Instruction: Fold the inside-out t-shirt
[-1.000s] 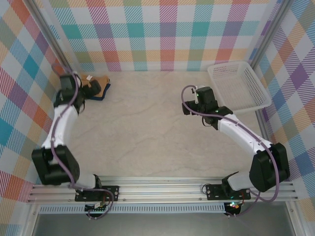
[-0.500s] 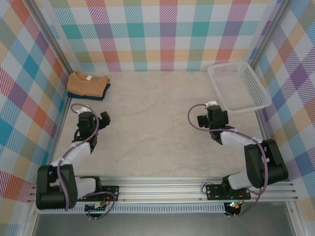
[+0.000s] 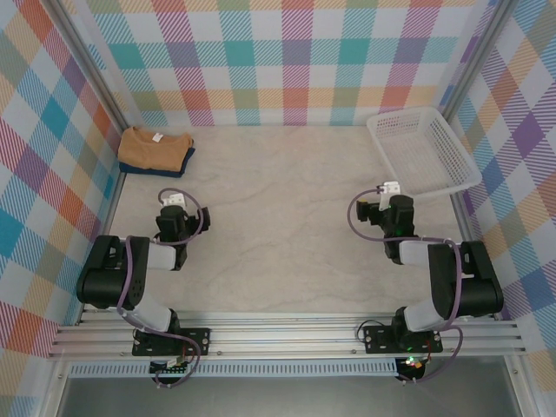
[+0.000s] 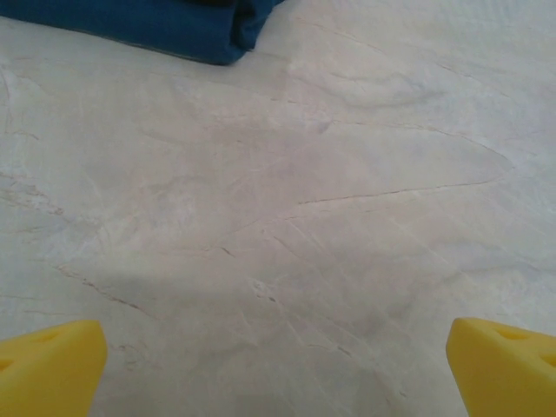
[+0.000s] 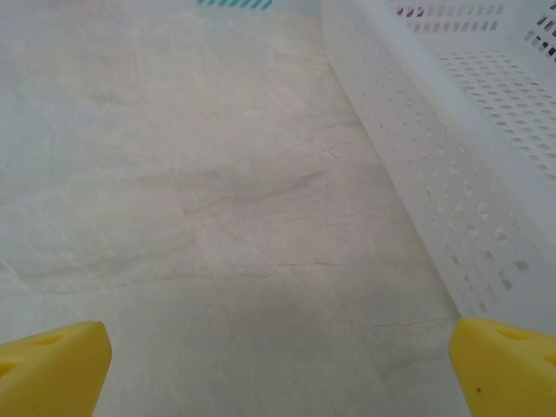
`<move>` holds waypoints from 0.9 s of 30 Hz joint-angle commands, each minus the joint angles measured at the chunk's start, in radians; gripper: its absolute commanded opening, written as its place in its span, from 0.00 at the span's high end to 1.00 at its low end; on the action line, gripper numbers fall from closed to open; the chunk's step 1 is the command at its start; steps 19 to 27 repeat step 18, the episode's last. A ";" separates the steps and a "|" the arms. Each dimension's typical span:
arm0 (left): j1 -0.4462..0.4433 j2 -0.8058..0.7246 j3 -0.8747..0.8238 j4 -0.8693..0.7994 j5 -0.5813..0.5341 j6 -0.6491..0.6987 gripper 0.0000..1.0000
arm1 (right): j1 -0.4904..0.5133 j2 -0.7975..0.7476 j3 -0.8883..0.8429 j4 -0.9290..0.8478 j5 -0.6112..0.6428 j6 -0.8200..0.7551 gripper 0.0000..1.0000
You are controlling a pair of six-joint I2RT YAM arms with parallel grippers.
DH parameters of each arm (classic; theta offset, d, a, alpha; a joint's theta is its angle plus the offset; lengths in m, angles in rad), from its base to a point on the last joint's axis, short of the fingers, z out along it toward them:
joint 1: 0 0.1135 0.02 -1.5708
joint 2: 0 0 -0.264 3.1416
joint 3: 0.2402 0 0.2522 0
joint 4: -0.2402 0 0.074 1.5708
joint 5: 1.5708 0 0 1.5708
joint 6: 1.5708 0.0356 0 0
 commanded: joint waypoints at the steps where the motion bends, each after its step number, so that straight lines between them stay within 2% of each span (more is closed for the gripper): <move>1: -0.015 -0.009 0.018 0.066 -0.021 0.031 0.00 | -0.040 0.065 -0.029 0.172 -0.117 0.067 0.00; 2: -0.017 -0.006 0.018 0.074 -0.021 0.032 0.00 | -0.044 0.048 -0.019 0.117 -0.121 0.069 0.00; 27: -0.019 -0.008 0.017 0.070 -0.023 0.032 0.00 | -0.048 0.049 -0.018 0.121 -0.124 0.072 0.00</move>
